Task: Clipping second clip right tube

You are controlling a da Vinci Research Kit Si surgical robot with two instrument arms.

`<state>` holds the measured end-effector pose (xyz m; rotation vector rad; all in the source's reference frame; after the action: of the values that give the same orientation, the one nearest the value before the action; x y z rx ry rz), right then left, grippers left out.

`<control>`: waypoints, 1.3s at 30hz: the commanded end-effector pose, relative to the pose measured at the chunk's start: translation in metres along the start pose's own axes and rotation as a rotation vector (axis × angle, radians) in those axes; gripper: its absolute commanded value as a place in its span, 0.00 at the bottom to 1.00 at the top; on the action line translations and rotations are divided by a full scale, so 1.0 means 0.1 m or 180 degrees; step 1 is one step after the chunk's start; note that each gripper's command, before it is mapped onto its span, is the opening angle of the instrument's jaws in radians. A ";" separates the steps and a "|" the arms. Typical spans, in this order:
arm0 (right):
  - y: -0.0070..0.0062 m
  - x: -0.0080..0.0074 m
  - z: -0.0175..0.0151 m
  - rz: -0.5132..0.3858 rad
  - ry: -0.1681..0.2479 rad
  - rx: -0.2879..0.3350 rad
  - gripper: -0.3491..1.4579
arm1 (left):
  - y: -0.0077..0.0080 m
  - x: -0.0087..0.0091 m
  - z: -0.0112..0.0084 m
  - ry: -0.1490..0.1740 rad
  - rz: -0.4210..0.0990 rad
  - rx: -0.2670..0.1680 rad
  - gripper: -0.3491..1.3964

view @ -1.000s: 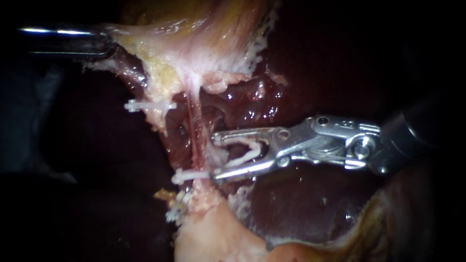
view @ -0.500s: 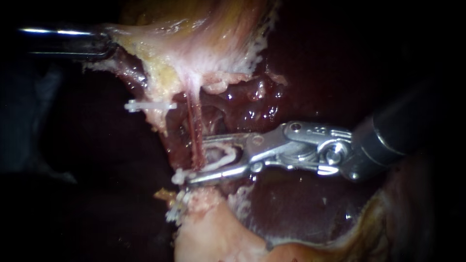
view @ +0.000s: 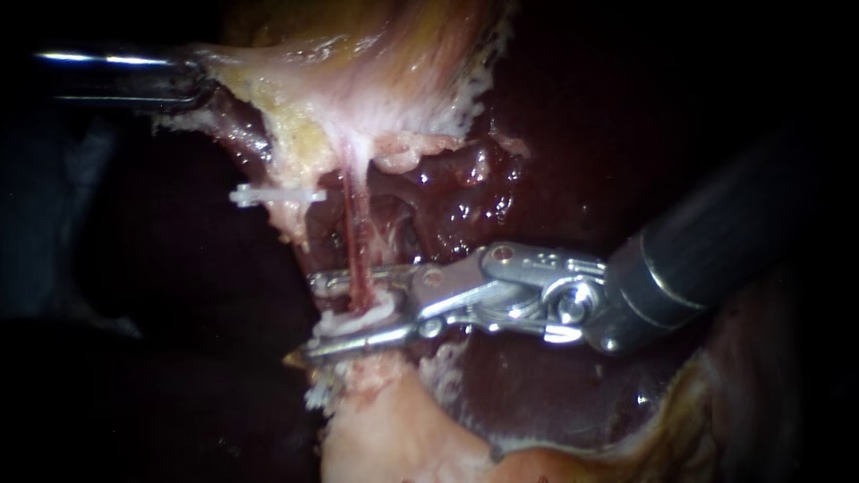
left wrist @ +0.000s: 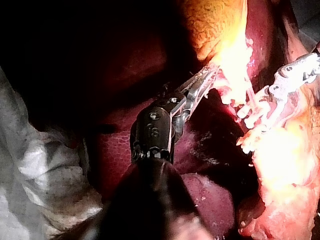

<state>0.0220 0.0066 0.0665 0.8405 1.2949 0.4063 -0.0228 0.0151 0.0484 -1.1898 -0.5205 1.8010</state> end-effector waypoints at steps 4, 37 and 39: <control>-0.011 0.003 0.002 -0.0005 0.0007 0.0087 0.47 | 0.000 0.000 0.000 0.0000 0.0000 0.0001 0.00; -0.056 0.025 -0.002 0.0010 0.0105 0.0342 0.38 | -0.001 -0.001 -0.001 -0.0001 0.0001 -0.0003 0.00; -0.054 0.025 -0.002 0.0010 0.0105 0.0342 0.36 | -0.001 -0.001 -0.001 -0.0001 0.0001 -0.0003 0.00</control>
<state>0.0214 0.0050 0.0609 0.9315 1.3544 0.3578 -0.0226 0.0150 0.0484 -1.1903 -0.5215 1.8017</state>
